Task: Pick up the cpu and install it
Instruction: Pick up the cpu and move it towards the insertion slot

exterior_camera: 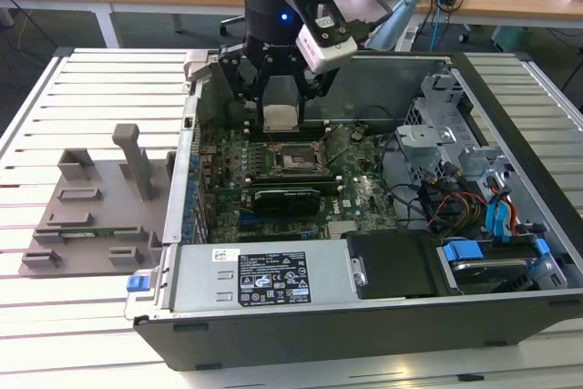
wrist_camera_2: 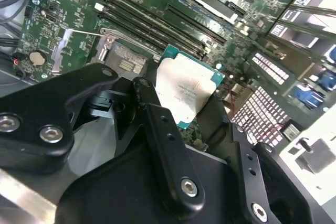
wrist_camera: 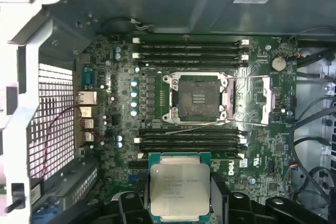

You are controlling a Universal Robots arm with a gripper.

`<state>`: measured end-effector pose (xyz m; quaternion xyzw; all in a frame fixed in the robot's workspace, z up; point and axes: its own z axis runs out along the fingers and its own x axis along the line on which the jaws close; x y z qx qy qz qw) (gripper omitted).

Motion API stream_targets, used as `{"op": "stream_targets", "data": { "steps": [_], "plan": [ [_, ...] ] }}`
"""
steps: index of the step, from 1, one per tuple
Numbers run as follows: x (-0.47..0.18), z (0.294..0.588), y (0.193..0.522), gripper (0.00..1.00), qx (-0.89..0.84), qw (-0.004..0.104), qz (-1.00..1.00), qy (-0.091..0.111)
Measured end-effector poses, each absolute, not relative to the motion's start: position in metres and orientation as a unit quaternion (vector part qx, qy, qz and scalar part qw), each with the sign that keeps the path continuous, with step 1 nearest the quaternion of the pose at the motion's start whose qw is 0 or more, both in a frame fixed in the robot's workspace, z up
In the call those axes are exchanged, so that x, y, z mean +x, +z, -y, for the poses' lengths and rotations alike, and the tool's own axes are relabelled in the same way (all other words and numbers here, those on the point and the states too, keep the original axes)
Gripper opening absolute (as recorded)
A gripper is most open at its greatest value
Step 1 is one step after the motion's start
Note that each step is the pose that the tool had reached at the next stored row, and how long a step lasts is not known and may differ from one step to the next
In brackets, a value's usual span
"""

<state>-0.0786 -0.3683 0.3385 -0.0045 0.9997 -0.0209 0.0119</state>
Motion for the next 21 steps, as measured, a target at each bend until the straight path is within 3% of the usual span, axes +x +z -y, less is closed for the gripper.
{"op": "stream_targets", "data": {
  "steps": [21],
  "plan": [
    [-0.052,0.359,0.314,0.55,-0.004,0.012,-1.000,-0.021]
  ]
}}
